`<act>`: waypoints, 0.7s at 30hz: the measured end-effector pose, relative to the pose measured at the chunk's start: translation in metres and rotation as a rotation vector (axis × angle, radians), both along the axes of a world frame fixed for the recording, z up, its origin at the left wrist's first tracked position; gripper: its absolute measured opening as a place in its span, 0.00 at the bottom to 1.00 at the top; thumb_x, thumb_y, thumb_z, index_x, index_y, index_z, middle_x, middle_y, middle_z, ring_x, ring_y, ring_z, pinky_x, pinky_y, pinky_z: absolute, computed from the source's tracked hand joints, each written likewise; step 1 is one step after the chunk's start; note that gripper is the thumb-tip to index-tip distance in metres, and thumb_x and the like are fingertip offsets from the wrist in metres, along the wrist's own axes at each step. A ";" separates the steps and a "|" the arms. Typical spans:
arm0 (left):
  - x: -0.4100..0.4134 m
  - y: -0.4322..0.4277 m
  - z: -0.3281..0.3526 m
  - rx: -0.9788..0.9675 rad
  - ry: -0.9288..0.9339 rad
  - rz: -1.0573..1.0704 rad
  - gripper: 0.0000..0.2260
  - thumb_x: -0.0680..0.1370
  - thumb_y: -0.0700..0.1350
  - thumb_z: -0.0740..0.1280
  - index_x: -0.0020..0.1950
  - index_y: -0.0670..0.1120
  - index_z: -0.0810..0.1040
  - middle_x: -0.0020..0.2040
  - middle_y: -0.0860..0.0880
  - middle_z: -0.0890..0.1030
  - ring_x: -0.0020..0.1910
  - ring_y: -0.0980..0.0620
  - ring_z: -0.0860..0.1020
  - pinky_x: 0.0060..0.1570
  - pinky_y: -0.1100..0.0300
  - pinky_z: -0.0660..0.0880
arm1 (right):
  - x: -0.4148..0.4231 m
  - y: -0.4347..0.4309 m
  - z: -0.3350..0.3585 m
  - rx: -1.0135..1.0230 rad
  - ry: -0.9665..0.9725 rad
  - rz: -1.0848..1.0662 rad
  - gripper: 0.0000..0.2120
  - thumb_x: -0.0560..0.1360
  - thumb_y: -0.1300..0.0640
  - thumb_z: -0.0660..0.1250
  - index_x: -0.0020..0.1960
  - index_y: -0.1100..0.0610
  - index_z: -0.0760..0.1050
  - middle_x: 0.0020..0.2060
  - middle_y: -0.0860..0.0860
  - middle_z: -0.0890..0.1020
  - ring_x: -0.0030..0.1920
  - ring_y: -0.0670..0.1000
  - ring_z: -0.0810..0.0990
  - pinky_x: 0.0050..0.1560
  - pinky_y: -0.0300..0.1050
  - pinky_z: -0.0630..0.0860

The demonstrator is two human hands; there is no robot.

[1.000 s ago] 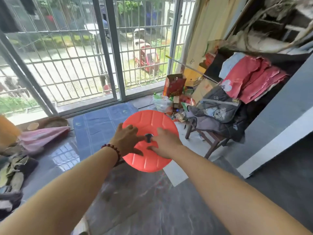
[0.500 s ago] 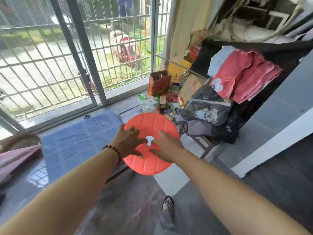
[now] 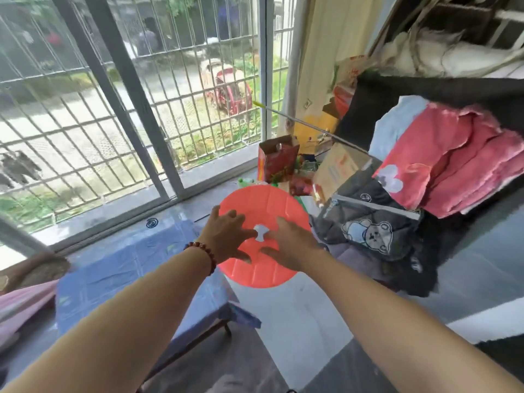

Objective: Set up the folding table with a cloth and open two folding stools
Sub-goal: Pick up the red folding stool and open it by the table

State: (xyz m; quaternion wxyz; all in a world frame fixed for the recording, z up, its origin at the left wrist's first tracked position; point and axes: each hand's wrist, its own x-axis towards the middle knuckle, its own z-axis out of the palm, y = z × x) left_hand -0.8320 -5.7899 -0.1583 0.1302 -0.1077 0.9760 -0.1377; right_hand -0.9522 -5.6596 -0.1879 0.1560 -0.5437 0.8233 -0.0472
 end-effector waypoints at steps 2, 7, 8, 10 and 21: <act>-0.015 -0.016 -0.005 -0.003 -0.023 -0.008 0.27 0.71 0.67 0.62 0.68 0.62 0.66 0.60 0.48 0.70 0.62 0.45 0.68 0.65 0.44 0.58 | -0.013 -0.014 -0.007 0.001 -0.038 -0.002 0.21 0.77 0.40 0.60 0.67 0.46 0.71 0.62 0.55 0.67 0.62 0.58 0.71 0.60 0.50 0.70; -0.046 -0.065 -0.013 0.011 -0.067 -0.035 0.27 0.71 0.67 0.62 0.68 0.62 0.65 0.61 0.48 0.70 0.63 0.45 0.68 0.65 0.44 0.58 | -0.039 -0.058 -0.009 0.038 -0.061 -0.001 0.20 0.78 0.42 0.59 0.68 0.47 0.70 0.60 0.56 0.67 0.60 0.59 0.71 0.58 0.51 0.71; -0.054 -0.077 -0.014 0.005 -0.057 -0.051 0.27 0.71 0.67 0.62 0.68 0.62 0.65 0.61 0.48 0.70 0.63 0.45 0.68 0.65 0.44 0.58 | -0.046 -0.068 -0.007 0.048 -0.055 -0.003 0.20 0.78 0.42 0.58 0.68 0.47 0.69 0.60 0.55 0.67 0.60 0.59 0.72 0.57 0.51 0.70; -0.069 -0.100 -0.015 0.010 -0.040 -0.064 0.27 0.71 0.67 0.62 0.68 0.62 0.65 0.60 0.48 0.71 0.62 0.45 0.68 0.65 0.44 0.59 | -0.061 -0.089 -0.001 0.101 -0.018 0.012 0.20 0.79 0.43 0.56 0.69 0.46 0.68 0.63 0.55 0.66 0.61 0.58 0.71 0.57 0.50 0.70; -0.147 -0.168 -0.023 0.044 -0.010 -0.102 0.27 0.71 0.67 0.62 0.68 0.62 0.65 0.60 0.48 0.71 0.61 0.45 0.69 0.65 0.44 0.59 | -0.140 -0.158 -0.003 0.178 -0.015 0.000 0.22 0.79 0.44 0.56 0.72 0.46 0.65 0.65 0.55 0.64 0.64 0.58 0.69 0.61 0.51 0.69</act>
